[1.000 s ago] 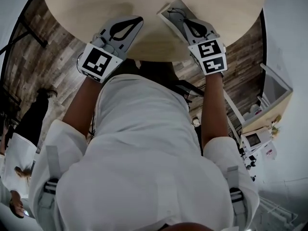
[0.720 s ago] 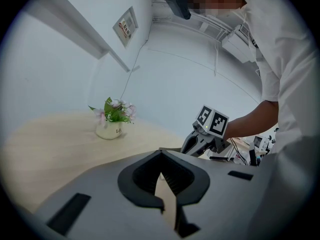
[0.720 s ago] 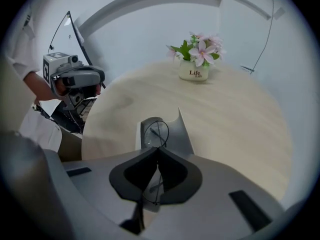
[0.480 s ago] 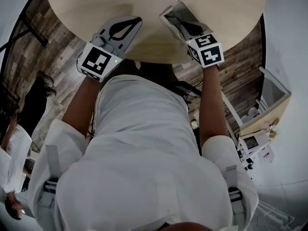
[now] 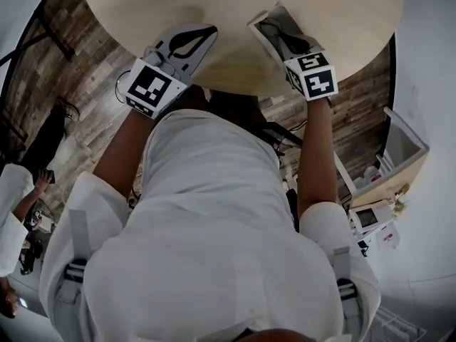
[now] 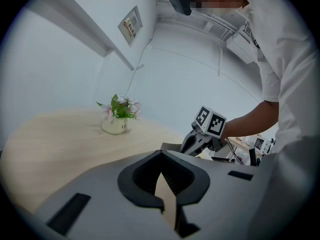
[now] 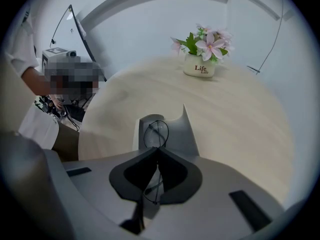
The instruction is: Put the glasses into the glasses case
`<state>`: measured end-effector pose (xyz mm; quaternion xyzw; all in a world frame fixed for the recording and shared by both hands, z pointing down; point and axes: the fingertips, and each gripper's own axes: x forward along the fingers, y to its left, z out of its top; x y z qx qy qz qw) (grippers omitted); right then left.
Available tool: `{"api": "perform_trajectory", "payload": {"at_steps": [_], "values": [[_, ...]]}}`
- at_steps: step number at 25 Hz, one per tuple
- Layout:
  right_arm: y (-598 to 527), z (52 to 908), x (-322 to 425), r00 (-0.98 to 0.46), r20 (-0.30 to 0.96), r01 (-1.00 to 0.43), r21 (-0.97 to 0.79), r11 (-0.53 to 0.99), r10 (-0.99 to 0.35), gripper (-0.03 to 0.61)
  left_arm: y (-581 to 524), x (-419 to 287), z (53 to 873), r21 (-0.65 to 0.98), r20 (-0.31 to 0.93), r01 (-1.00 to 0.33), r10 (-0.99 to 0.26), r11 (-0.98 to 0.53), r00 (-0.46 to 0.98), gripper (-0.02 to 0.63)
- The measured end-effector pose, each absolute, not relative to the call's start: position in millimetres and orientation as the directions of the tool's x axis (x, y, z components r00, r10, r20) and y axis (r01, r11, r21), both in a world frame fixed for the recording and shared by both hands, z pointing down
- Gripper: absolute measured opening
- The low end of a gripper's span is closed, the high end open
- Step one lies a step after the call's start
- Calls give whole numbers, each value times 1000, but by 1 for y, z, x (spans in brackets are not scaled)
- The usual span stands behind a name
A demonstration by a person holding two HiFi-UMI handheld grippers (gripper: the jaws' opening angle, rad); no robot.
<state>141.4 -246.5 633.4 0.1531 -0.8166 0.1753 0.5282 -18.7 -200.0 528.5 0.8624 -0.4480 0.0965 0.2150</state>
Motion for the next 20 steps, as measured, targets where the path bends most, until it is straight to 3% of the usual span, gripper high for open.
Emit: {"api": "perform_trajectory", "payload": {"at_steps": [13, 20], "values": [[-238, 627, 139, -423, 905, -469, -175, 866, -46, 32, -186, -20, 521, 299, 352, -798, -717, -523, 602, 8], [-245, 568, 136, -466, 848, -597, -91, 797, -253, 34, -192, -45, 496, 265, 282, -749, -694, -608, 663, 8]]}}
